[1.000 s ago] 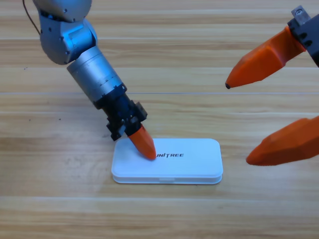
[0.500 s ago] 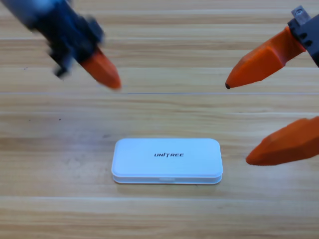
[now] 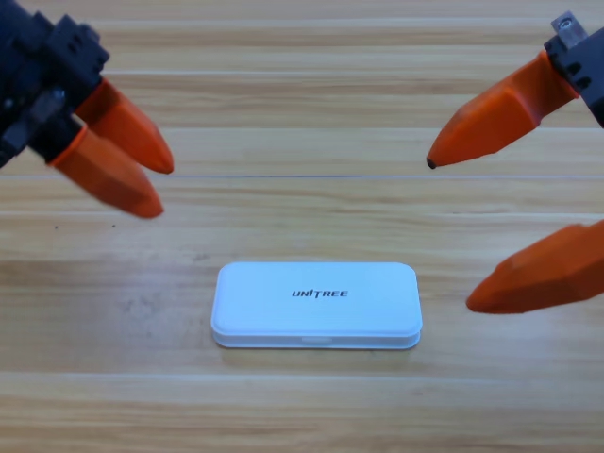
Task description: Clean up eraser and pencils
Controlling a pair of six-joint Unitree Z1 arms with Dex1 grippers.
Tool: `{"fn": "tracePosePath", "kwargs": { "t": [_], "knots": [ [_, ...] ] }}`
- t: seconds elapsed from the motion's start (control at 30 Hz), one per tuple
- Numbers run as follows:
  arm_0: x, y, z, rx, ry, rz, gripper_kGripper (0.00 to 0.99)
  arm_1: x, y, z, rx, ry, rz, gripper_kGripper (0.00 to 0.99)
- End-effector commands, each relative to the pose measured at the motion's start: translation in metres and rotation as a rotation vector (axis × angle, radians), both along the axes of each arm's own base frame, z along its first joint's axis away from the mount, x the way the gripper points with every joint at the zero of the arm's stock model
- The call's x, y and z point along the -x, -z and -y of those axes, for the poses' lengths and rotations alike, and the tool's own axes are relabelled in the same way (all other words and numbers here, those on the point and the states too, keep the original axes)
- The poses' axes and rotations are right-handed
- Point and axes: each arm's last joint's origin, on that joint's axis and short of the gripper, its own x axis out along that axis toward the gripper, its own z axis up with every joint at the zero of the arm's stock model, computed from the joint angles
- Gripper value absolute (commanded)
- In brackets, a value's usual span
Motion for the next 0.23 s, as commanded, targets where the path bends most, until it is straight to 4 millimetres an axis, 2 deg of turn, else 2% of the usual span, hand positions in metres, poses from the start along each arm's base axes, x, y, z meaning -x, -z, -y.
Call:
{"fn": "tracePosePath", "kwargs": {
  "t": [0.03,0.23],
  "knots": [
    [-0.0004,0.0150,0.0087,-0.035,0.016,-0.054,0.990,-0.0064,0.0175,-0.0157,0.038,-0.018,-0.038,0.974],
    [-0.0043,0.0189,0.0109,-0.052,0.006,-0.064,0.990,-0.0064,0.0176,-0.0156,0.039,-0.018,-0.039,0.974]
  ]
}}
